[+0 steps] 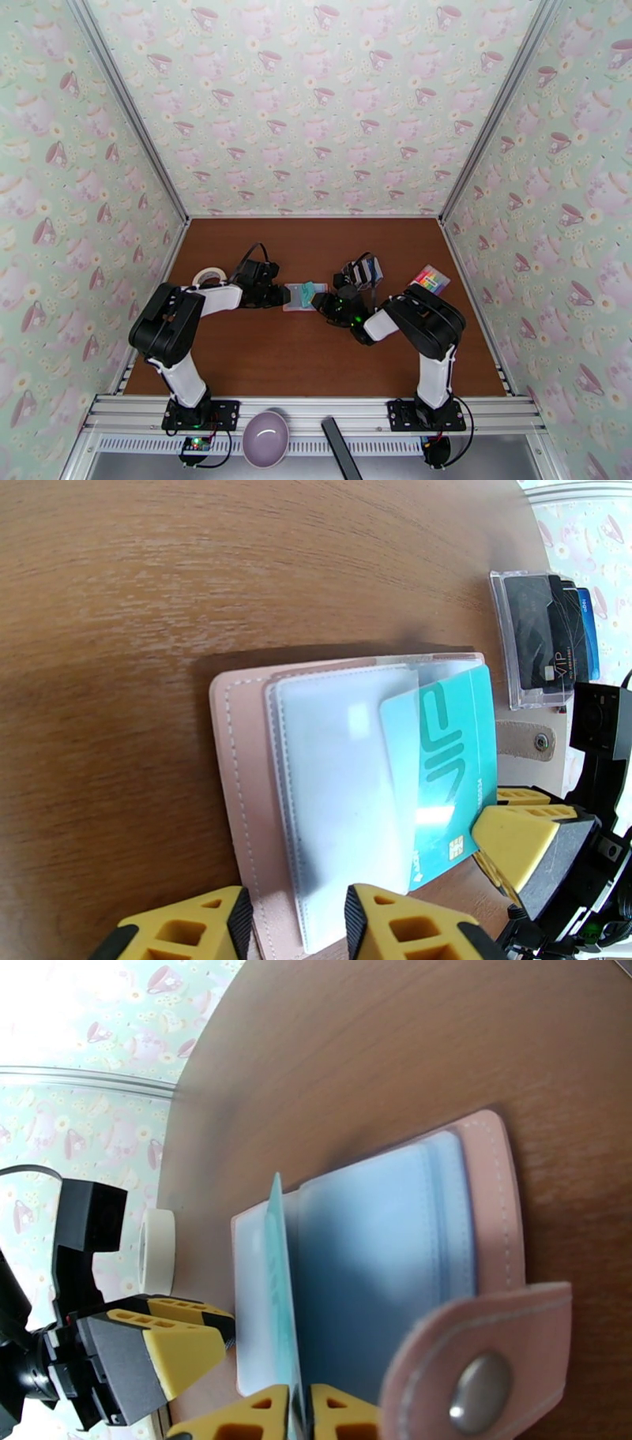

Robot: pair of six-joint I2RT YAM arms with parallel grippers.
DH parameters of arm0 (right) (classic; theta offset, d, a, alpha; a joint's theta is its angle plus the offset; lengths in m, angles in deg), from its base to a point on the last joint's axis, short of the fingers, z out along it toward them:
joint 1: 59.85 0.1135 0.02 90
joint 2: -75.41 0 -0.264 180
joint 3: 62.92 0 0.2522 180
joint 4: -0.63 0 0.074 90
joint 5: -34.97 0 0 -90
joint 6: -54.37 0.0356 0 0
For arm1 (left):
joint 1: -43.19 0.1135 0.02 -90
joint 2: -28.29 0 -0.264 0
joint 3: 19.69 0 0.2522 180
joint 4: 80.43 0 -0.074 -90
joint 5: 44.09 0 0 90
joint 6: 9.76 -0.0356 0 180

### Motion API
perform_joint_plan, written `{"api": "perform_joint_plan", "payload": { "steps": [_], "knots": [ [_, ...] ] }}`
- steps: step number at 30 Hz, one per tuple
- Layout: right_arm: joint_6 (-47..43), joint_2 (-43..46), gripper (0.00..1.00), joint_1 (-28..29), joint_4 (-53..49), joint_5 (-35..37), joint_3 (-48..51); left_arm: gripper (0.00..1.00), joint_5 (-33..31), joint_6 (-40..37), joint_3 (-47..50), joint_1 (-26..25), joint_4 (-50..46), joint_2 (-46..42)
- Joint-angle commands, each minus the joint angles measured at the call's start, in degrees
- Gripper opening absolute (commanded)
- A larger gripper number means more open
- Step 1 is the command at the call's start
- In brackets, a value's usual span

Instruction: Put the credit cards into the card holder

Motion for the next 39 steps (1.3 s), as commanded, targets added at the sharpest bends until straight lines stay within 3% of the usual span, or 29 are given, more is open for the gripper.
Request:
{"api": "perform_joint_plan", "payload": {
  "steps": [1,17,26,29,36,39],
  "knots": [
    [-0.7,0.9,0.08,1.2,-8.7,4.1,-0.1,0.39,-1.1,0.1,0.8,-2.5,0.1,4.4],
    [4.7,-2.4,0.03,1.2,-2.3,5.3,0.1,0.38,-0.7,1.3,1.8,-4.2,2.0,5.9],
    [2.8,-1.9,0.04,2.2,-14.2,3.3,-4.5,0.38,-0.4,1.7,1.6,-4.6,2.4,6.7],
    [1.5,-0.4,0.1,2.2,-17.9,3.8,-4.9,0.38,-0.6,1.8,1.6,-4.6,2.5,6.7],
    [-5.8,7.4,0.35,2.2,-33.1,8.9,-8.3,0.38,-0.6,1.8,1.9,-4.5,2.7,6.7],
    [-9.5,9.5,0.38,2.2,-41.3,10.6,-11.9,0.38,-0.5,1.9,2.0,-4.3,2.9,6.6]
  ]
}}
